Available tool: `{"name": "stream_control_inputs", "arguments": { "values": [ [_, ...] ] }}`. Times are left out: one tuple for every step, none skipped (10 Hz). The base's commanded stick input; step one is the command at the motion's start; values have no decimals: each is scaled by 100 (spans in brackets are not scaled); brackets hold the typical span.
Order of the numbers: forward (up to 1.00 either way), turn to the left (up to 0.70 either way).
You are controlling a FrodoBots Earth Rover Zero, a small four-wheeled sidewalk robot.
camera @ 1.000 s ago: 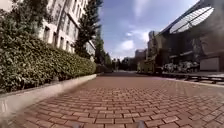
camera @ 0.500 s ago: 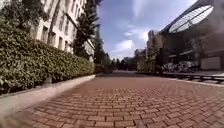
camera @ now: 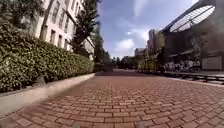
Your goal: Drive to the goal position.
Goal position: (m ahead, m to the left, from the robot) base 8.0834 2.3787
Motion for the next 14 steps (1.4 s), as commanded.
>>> {"name": "stream_control_inputs", "arguments": {
  "values": [
    [70,-7],
    [70,-12],
    [70,-14],
    [70,-14],
    [70,-14],
    [70,-14],
    [70,-14],
    [70,-11],
    [70,0],
    [70,0],
    [70,0],
    [70,0],
    [70,0],
    [70,0]
  ]
}}
